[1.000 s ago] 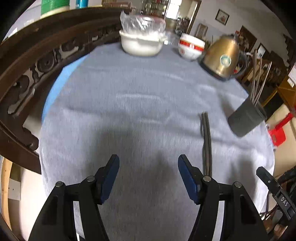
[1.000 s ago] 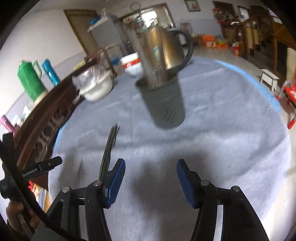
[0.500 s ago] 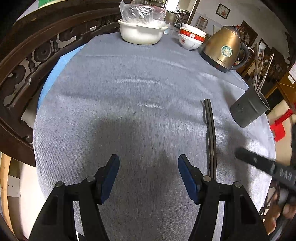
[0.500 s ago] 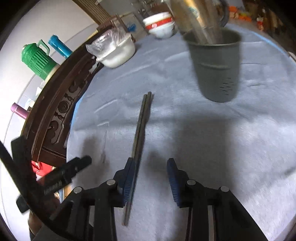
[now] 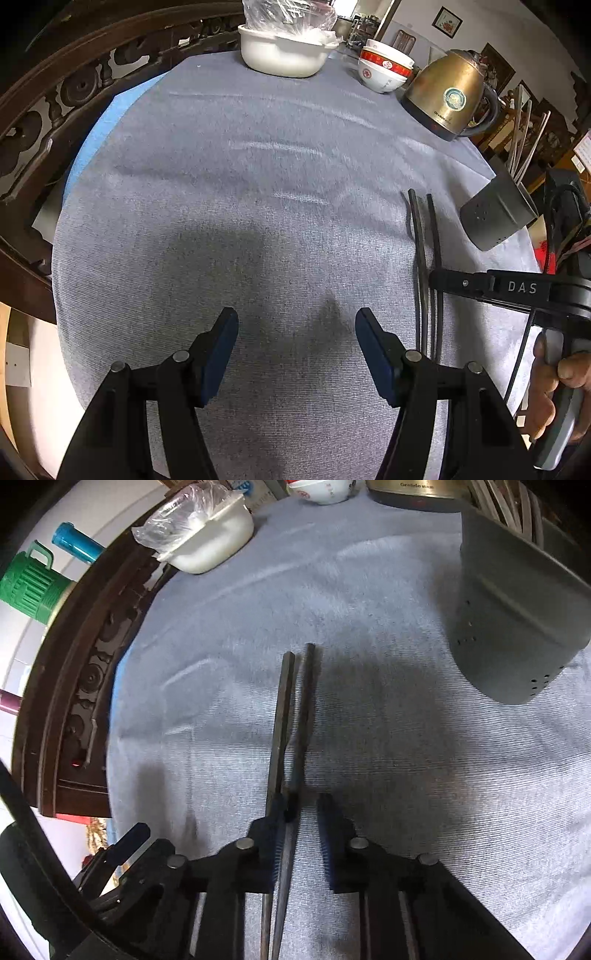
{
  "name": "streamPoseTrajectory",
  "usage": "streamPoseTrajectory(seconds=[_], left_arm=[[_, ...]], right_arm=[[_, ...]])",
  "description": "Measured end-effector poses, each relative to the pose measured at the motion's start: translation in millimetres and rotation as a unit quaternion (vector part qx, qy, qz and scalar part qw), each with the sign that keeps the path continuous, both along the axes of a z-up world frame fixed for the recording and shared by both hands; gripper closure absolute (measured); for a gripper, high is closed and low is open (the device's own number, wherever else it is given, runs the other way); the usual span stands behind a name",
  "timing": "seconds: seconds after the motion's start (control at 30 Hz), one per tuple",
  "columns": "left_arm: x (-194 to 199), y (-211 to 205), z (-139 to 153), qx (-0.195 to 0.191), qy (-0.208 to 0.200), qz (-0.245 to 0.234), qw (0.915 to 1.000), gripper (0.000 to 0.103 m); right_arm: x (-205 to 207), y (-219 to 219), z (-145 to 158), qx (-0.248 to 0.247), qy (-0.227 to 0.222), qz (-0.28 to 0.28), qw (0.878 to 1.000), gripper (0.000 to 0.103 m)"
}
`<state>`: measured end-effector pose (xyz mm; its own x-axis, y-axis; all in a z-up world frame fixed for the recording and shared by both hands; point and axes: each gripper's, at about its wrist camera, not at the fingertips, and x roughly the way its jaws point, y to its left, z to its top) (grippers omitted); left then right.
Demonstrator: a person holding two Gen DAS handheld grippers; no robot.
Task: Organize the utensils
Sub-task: 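Close the right gripper on one chopstick while the left gripper closes on another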
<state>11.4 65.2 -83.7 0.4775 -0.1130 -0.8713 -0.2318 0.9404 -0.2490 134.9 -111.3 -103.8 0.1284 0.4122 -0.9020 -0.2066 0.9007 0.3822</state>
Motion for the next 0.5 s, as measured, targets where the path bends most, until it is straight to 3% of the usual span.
streamPoseTrajectory(seconds=[0.5], left_arm=[[8.2, -12.1, 8.9, 0.000, 0.017, -0.021, 0.9996, 0.036]], right_arm=[[24.4, -9.3, 2.4, -0.038, 0.034, 0.014, 0.999, 0.094]])
